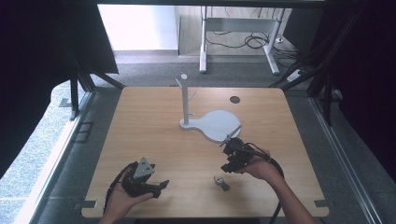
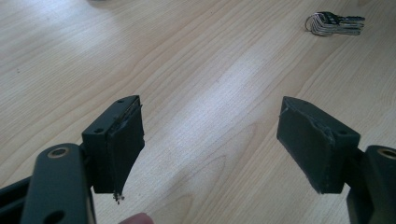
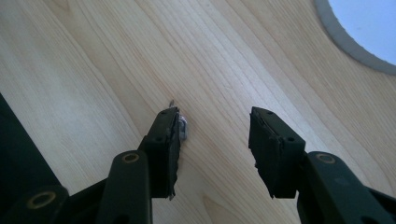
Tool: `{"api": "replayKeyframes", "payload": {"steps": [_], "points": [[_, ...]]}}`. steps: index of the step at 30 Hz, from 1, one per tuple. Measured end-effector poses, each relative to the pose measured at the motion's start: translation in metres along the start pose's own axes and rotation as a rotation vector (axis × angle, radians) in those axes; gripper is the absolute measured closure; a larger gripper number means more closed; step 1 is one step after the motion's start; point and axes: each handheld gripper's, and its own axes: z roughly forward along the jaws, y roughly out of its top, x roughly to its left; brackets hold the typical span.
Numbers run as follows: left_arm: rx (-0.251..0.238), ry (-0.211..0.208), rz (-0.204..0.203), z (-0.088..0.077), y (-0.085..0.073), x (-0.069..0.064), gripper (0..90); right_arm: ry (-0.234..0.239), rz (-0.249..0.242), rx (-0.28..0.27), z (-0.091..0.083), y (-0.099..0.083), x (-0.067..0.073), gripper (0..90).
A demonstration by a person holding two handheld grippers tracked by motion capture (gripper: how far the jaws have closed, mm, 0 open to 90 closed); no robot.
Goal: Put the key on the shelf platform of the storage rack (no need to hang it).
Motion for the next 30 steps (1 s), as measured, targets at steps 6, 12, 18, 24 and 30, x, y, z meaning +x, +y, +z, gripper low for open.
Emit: {"api": "replayKeyframes", "payload": {"steps": [6, 12, 18, 24, 30], "points": [[-0.005, 0.001, -0.003, -0.002, 0.000, 0.001, 23.2, 0.011, -0.010, 0.018, 0.006, 0.008, 0.005, 55.2], [-0.007, 0.001, -0.005, -0.002, 0.000, 0.001, 23.2, 0.018, -0.015, 0.034, 0.014, 0.010, 0.007, 56.3], [-0.017, 0.000, -0.009, -0.004, 0.000, 0.001, 23.2, 0.030, -0.014, 0.045, 0.021, 0.011, 0.009, 56.4], [-0.034, -0.006, -0.023, -0.008, 0.001, 0.004, 23.2, 0.034, 0.009, 0.059, 0.026, 0.012, 0.009, 56.4], [-0.042, -0.022, -0.023, -0.009, 0.002, 0.001, 23.2, 0.035, 0.023, 0.069, 0.028, 0.012, 0.009, 56.4]]}}
